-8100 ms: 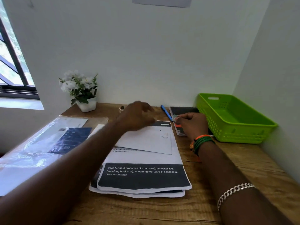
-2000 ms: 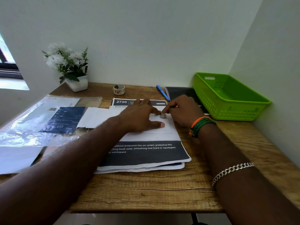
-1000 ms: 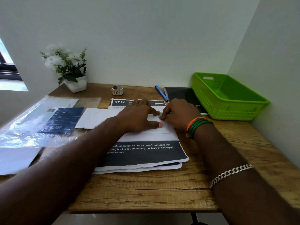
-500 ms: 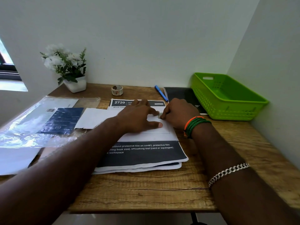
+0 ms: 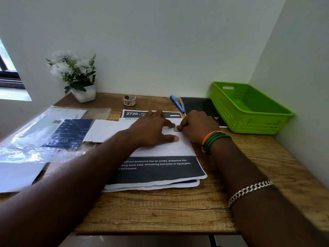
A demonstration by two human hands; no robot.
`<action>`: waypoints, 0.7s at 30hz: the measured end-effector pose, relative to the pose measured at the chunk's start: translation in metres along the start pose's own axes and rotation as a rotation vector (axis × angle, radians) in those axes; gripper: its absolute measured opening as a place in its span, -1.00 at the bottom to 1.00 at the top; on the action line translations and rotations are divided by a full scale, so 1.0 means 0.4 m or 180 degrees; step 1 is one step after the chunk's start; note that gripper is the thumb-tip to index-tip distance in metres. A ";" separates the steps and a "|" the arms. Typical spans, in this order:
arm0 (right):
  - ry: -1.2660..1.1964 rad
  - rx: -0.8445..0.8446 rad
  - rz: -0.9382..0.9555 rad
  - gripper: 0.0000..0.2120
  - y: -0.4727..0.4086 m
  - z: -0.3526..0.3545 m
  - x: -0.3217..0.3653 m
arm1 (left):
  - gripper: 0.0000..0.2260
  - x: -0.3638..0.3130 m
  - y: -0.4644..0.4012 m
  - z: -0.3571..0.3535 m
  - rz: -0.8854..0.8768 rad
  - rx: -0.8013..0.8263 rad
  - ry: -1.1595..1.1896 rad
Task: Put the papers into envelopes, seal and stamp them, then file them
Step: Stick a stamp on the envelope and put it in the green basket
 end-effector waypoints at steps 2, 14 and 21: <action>0.0462 -0.0100 0.0107 -0.72 0.004 0.004 0.020 | -0.39 0.000 0.000 -0.001 -0.0012 0.0005 -0.0035; -0.0643 -0.0299 0.0014 -0.77 0.020 0.013 0.000 | -0.39 -0.004 0.003 0.002 0.0005 -0.0029 0.0044; -0.0453 0.0010 0.0404 -0.86 0.024 0.011 0.027 | -0.40 0.001 0.002 -0.001 0.0004 -0.0043 0.0115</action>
Point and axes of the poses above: each hand's wrist, its own y-axis away from the middle knuckle, its own z-axis out of the back of the hand, x = y × z, the point moved 6 cm from there along -y, towards the middle knuckle, and after that the axes turned 1 degree about x, right-handed, at the moved point
